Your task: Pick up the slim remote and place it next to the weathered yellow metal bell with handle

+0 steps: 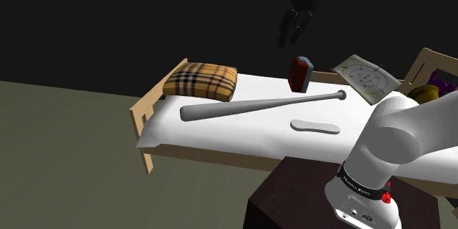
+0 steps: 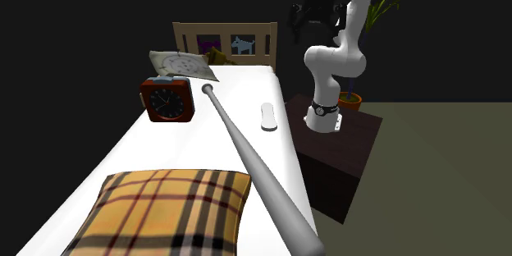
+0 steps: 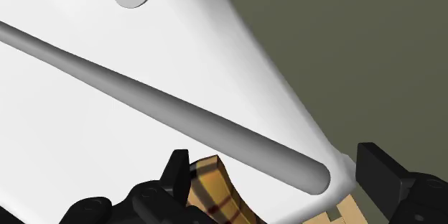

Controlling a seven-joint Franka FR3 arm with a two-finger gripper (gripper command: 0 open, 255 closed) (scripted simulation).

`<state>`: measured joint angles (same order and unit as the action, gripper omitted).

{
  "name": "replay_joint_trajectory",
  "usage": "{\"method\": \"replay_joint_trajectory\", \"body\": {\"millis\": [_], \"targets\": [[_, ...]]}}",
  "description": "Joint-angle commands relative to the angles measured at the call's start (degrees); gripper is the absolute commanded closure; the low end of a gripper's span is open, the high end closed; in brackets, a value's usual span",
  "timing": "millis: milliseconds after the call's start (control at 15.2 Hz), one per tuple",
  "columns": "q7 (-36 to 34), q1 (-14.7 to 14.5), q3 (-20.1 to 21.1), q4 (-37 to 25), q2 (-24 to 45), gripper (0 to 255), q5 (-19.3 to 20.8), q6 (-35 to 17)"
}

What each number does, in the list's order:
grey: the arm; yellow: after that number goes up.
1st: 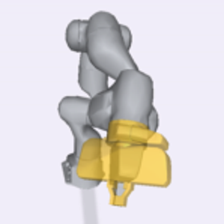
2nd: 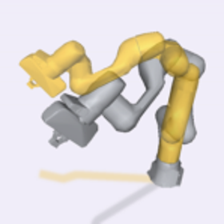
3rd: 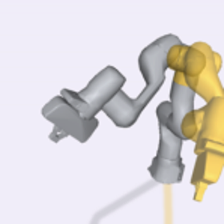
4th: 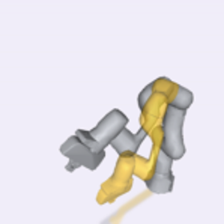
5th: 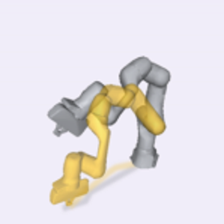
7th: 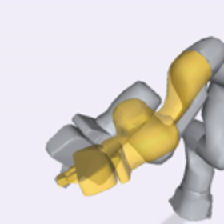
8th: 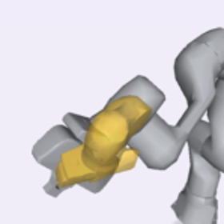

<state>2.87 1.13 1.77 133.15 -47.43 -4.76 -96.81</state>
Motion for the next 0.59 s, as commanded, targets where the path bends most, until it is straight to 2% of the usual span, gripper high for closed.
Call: {"method": "replay_joint_trajectory", "body": {"millis": [0,528], "targets": [[0.0,0.0,0.0,0.0,0.0,0,0.0,0.0],[11.4,-0.4,-5.5,14.2,-4.6,0,4.6,-4.5]]}}
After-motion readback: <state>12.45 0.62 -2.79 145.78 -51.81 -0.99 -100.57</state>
